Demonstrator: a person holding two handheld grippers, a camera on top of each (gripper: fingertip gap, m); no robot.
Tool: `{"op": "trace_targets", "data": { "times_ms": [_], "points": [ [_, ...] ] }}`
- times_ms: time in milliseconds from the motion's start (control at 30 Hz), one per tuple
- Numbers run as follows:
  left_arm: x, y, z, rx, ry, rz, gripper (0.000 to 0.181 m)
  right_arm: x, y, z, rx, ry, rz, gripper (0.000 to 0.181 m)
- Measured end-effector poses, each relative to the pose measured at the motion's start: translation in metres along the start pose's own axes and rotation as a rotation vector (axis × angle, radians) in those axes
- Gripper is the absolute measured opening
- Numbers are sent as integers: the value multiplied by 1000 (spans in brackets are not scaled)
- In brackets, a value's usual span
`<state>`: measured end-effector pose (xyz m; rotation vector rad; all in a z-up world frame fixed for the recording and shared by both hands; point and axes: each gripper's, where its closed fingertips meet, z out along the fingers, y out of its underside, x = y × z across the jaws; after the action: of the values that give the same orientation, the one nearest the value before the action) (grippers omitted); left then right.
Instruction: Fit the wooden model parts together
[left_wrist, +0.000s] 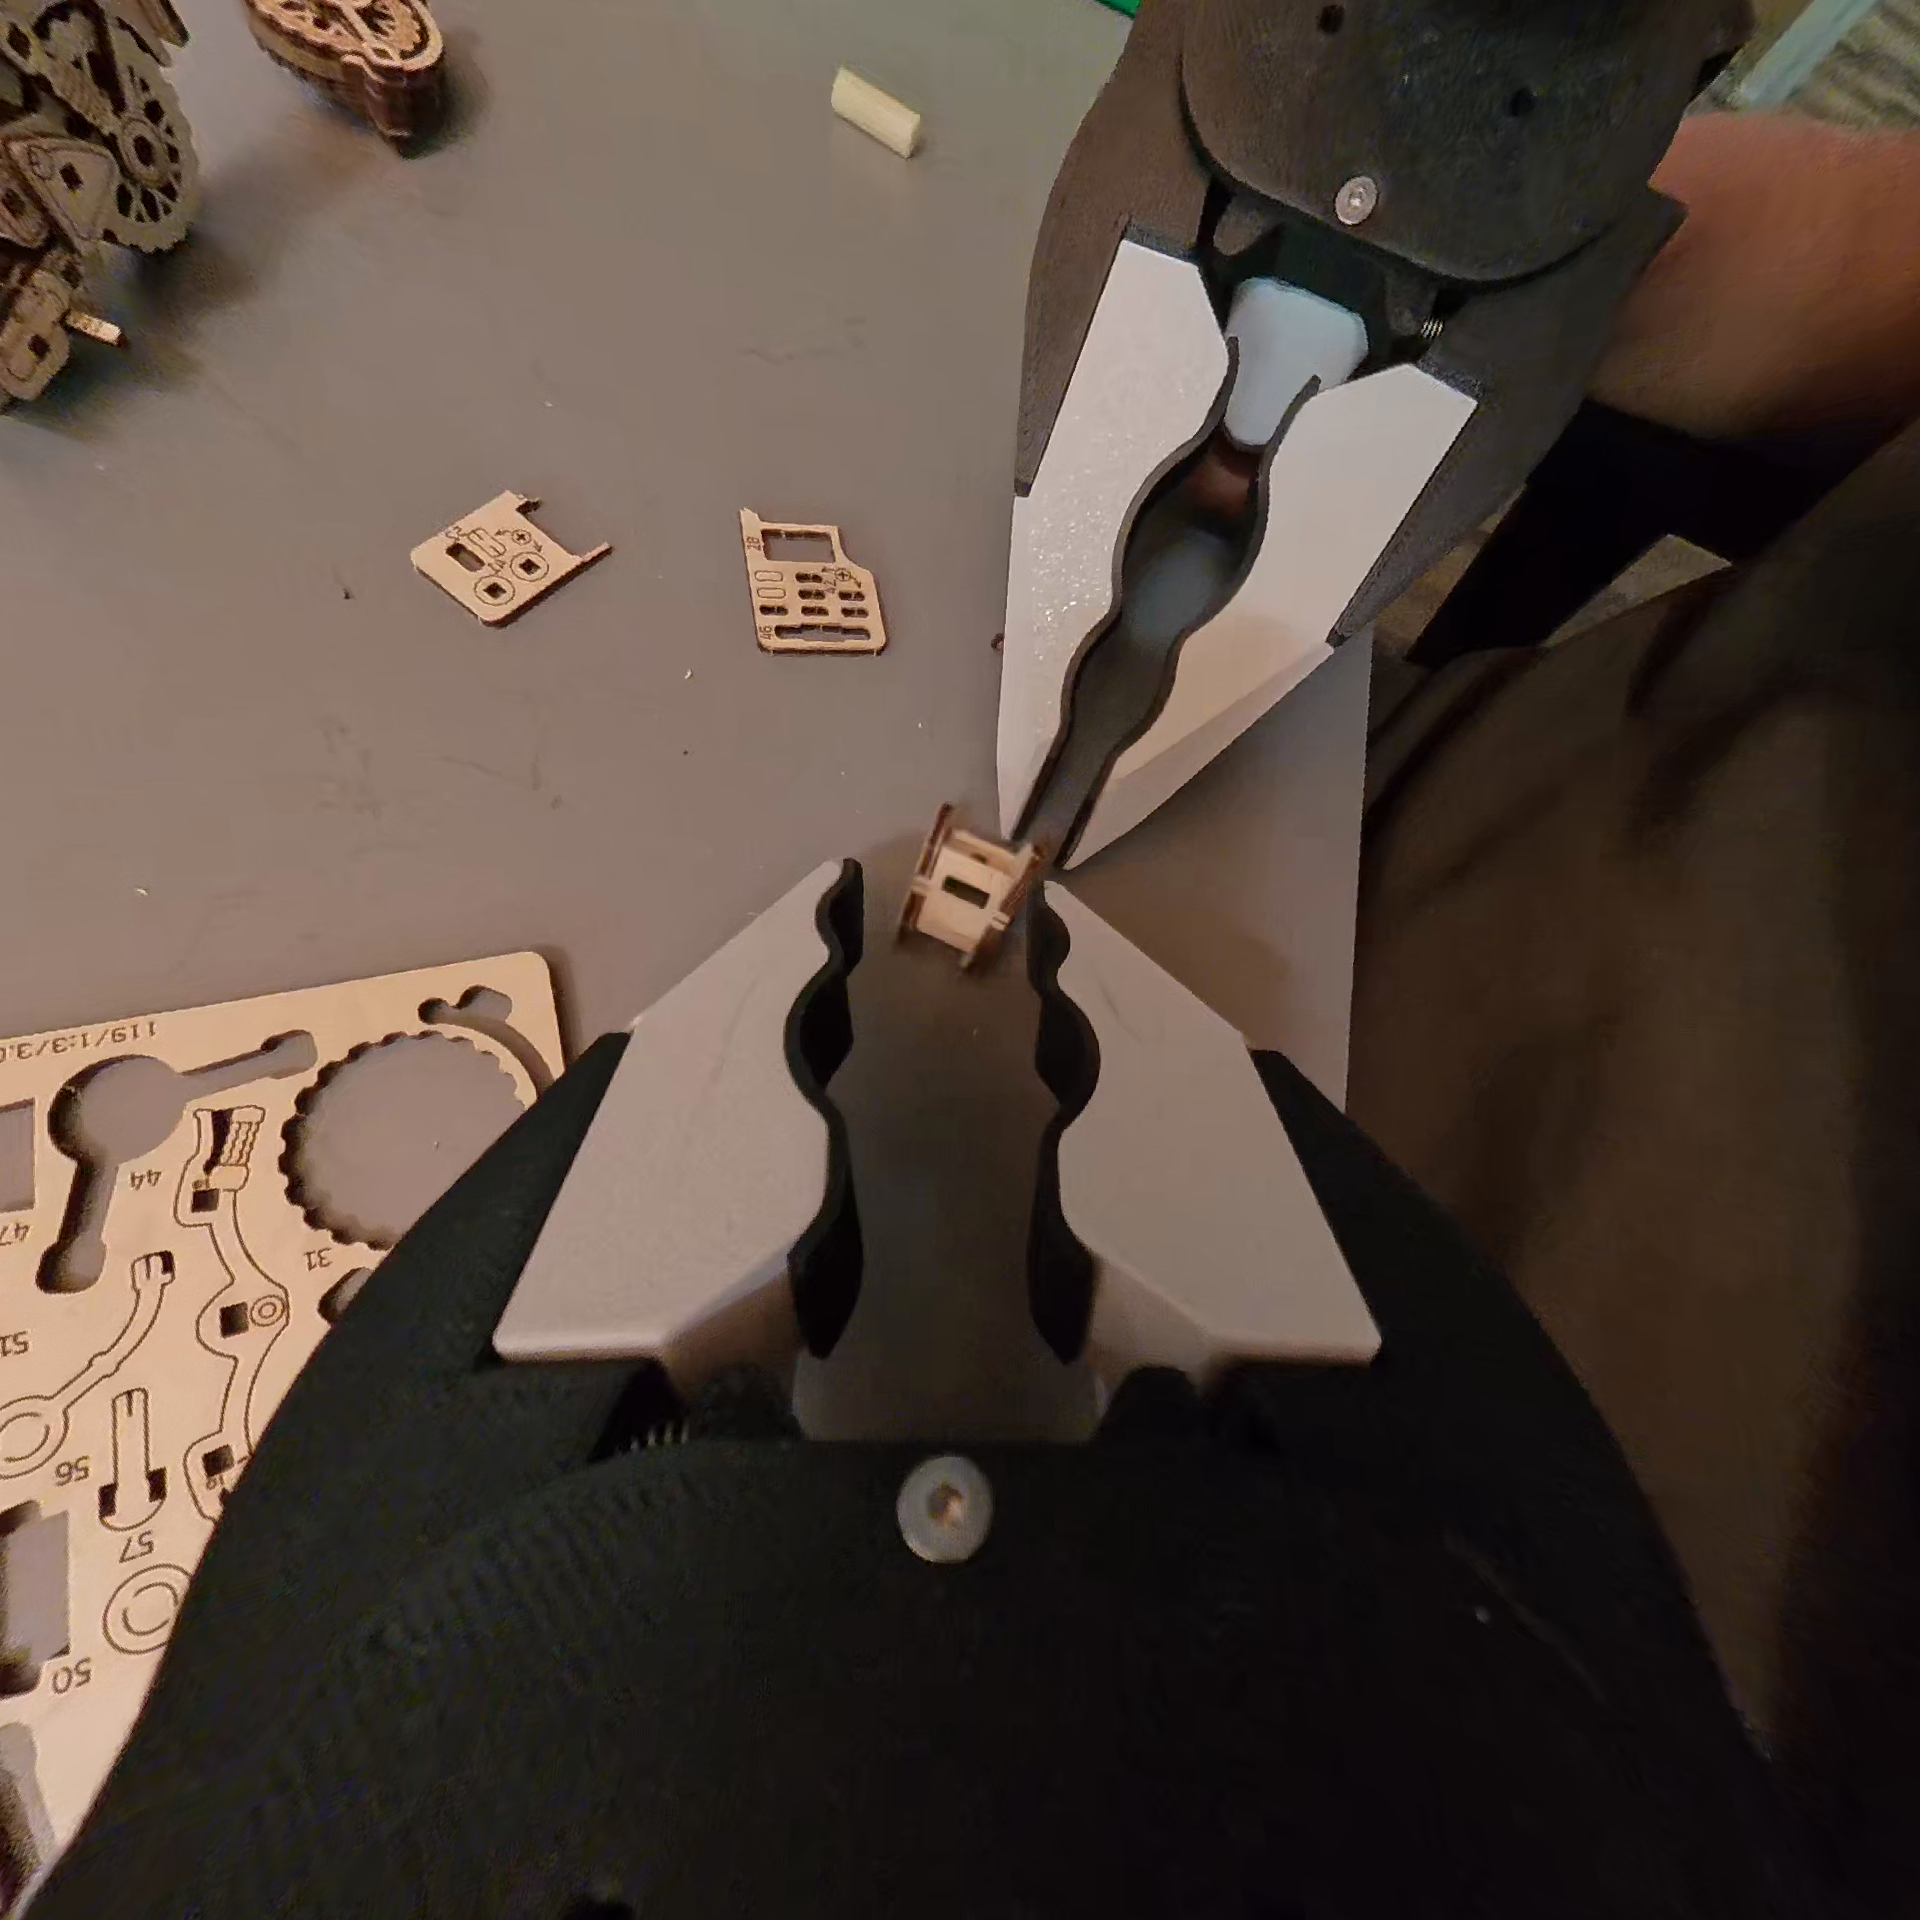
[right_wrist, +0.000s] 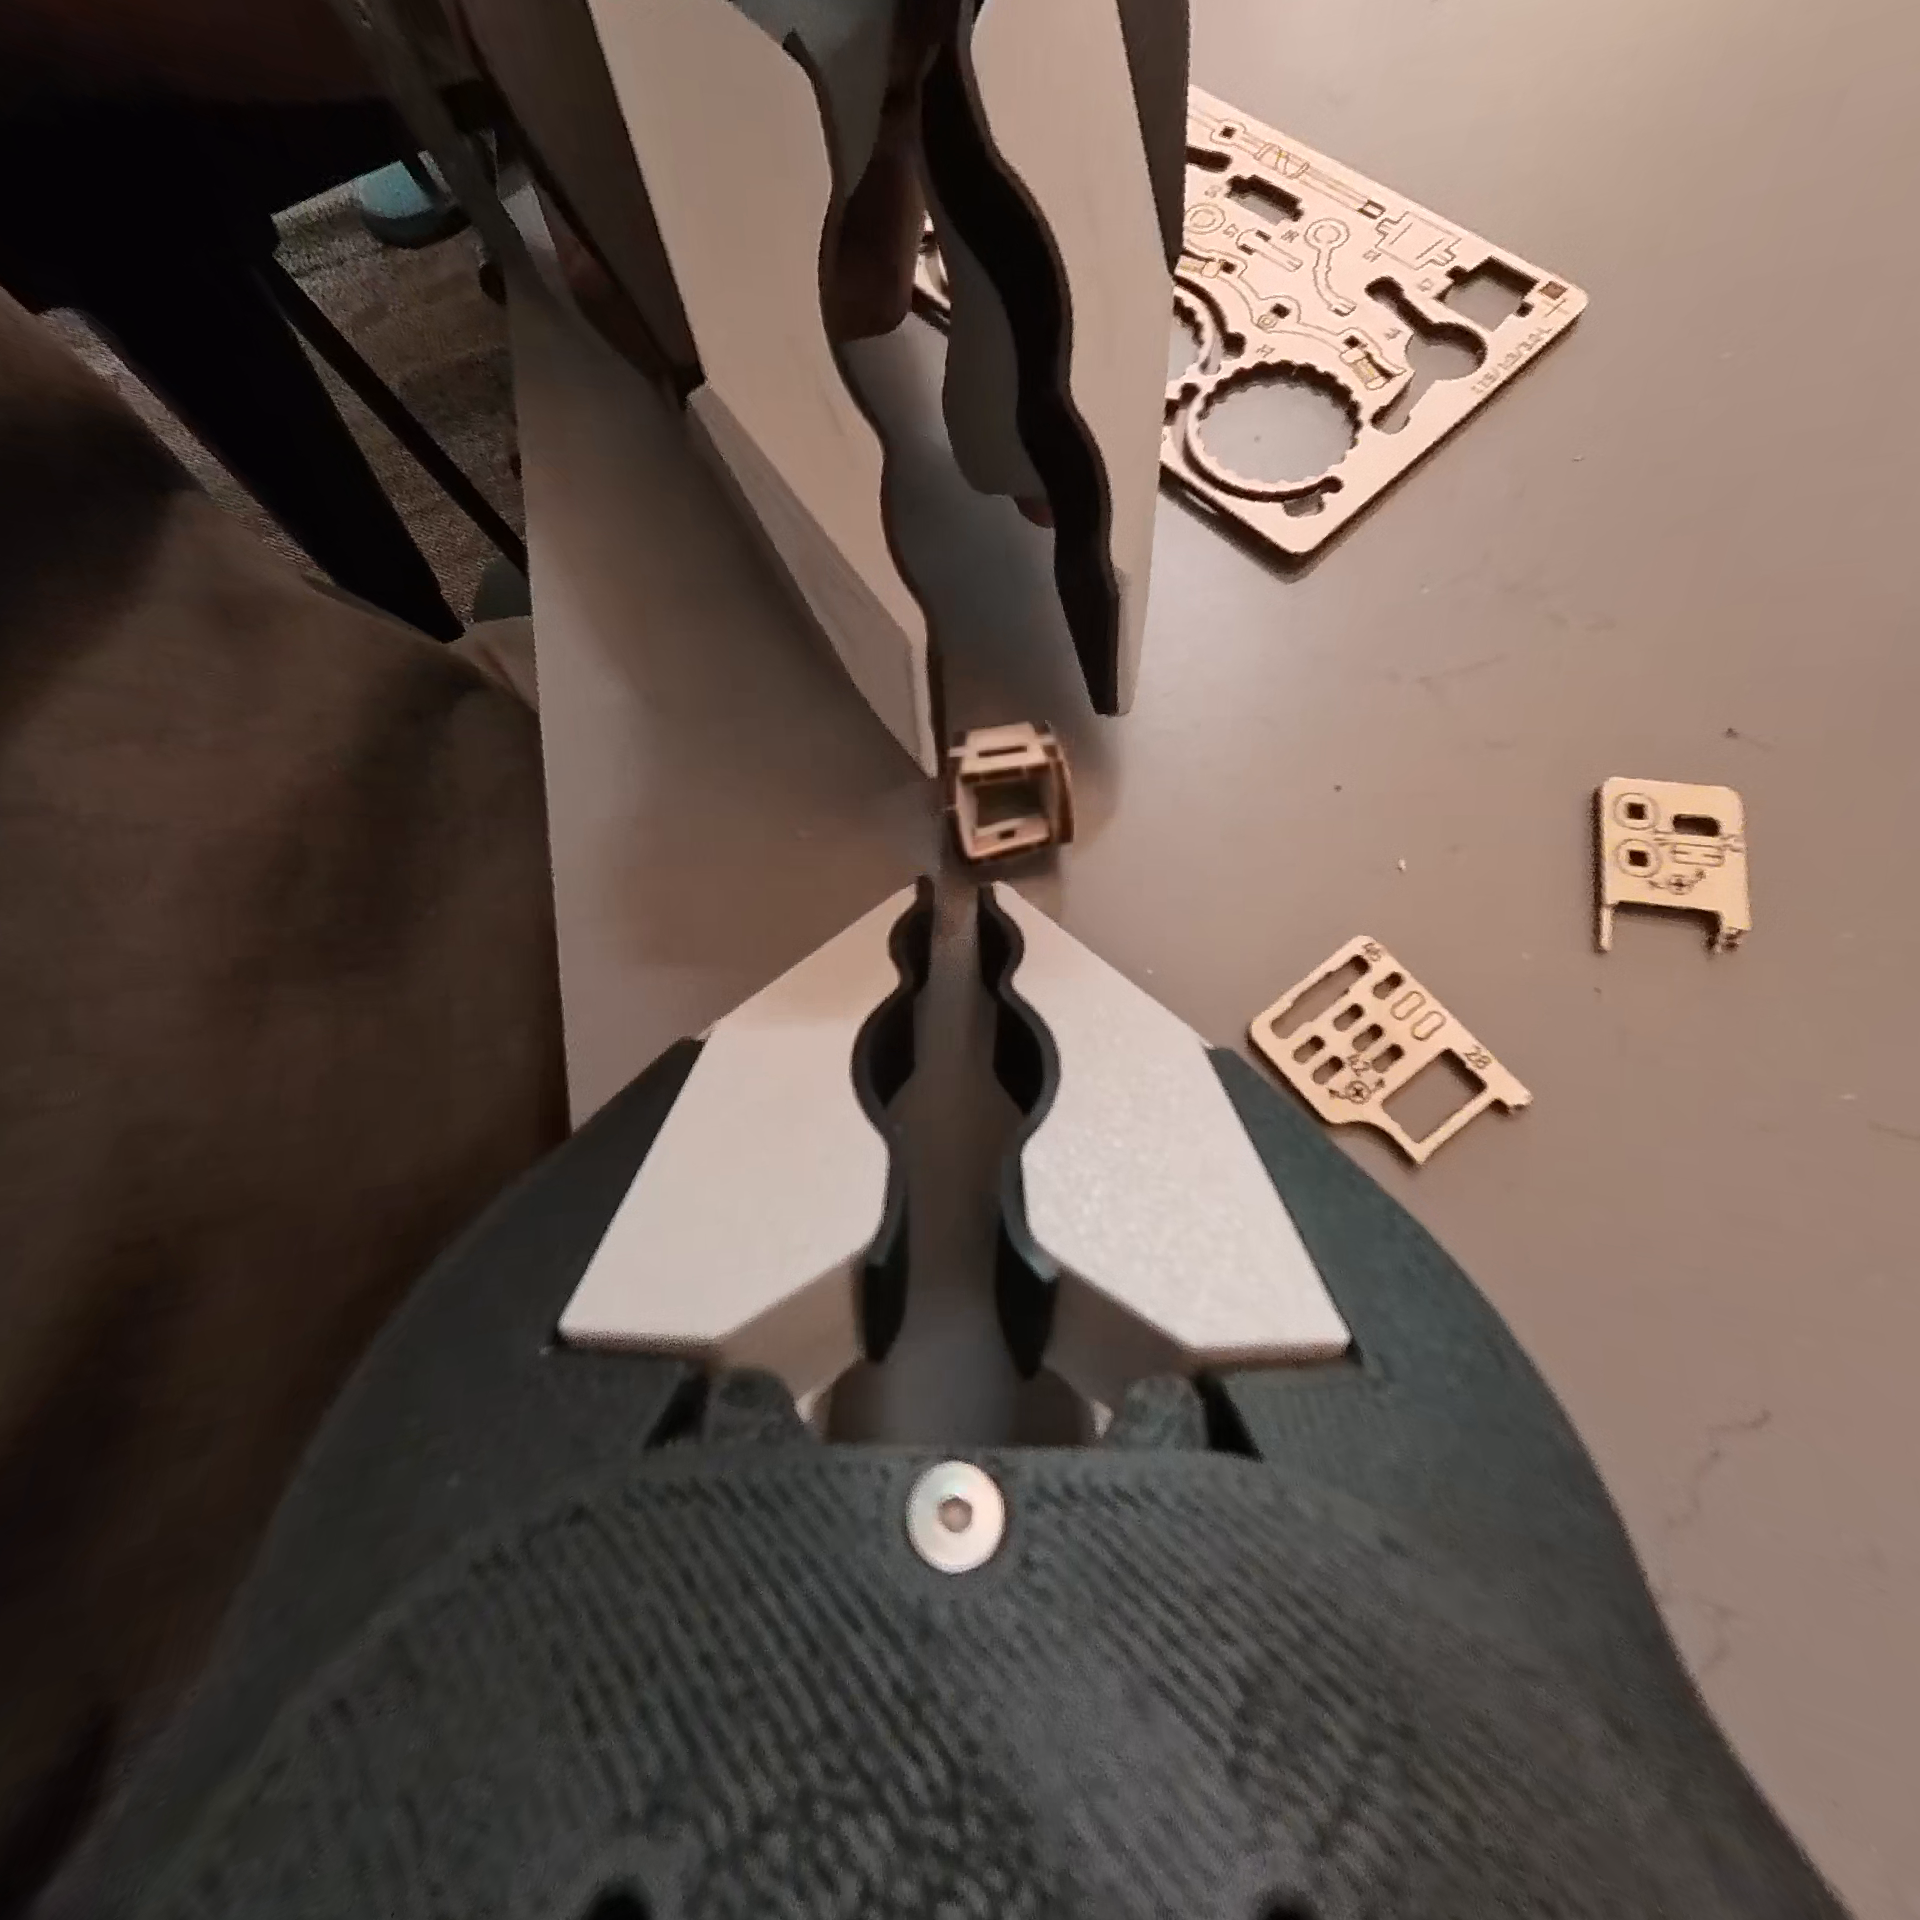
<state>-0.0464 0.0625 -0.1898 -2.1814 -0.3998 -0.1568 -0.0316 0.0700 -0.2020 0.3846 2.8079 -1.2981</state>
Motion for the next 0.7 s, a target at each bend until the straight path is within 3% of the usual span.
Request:
{"op": "trace_targets", "data": {
  "times_ms": [267,567,700],
  "points": [
    [-2,3,-2,-13,-20,27,30,1,-2,-2,9,24,-12,11],
    [-1,4,-1,-23,-20,42,30,2,-25,-12,129,71,-39,11],
    [-2,5,1,-31,-31,46,30,2,-21,-6,92,92,-79,10]
  ]
}}
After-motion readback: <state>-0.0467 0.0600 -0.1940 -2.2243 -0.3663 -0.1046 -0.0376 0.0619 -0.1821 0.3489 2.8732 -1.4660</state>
